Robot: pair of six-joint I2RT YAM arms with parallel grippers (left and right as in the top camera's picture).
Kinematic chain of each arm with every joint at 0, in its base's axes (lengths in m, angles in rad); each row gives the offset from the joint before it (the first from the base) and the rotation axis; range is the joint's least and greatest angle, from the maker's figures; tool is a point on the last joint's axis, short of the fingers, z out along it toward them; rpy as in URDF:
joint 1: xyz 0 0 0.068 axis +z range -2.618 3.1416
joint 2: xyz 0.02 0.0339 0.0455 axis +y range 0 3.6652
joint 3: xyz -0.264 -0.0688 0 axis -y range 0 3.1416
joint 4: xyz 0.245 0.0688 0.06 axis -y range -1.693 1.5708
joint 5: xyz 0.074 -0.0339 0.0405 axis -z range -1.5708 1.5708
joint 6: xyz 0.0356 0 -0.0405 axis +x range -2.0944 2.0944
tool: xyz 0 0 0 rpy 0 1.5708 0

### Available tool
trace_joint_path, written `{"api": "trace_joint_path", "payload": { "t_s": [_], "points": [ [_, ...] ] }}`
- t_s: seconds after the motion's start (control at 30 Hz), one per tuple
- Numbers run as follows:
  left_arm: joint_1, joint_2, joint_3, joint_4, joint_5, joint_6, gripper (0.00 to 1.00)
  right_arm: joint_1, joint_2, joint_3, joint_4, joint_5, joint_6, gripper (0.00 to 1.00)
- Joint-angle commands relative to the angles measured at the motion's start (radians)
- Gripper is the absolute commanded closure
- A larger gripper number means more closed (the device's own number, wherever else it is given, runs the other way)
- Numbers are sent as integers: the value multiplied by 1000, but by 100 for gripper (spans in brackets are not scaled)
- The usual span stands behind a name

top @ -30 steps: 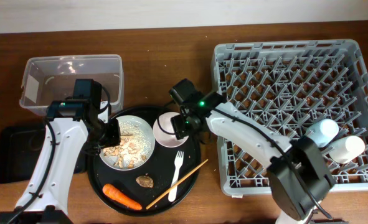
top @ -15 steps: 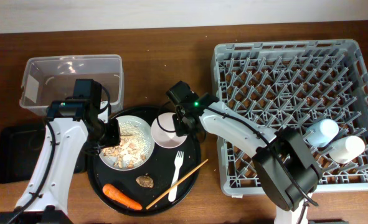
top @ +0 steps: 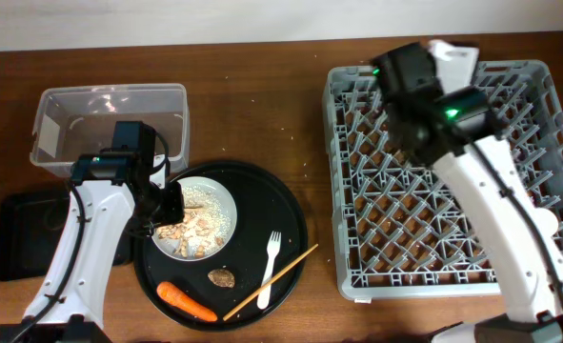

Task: Sort waste into correct bins and load items into the dishwasher rack
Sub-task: 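Place the pink bowl upright at the rack's back right with the right gripper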

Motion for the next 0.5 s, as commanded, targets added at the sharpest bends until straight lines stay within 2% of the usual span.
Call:
{"api": "trace_joint_path", "payload": {
  "t_s": [0.0, 0.27, 0.47],
  "points": [
    [8, 0, 3, -3, -3, -13, 60, -122, 19, 0, 35, 180, 7, 96],
    [7, 0, 3, -1, 29, -14, 60, -361, 172, -1, 156, 261, 10, 96],
    [7, 0, 3, 1, 34, -14, 60, -434, 335, -1, 251, 260, 10, 96]
  ]
}}
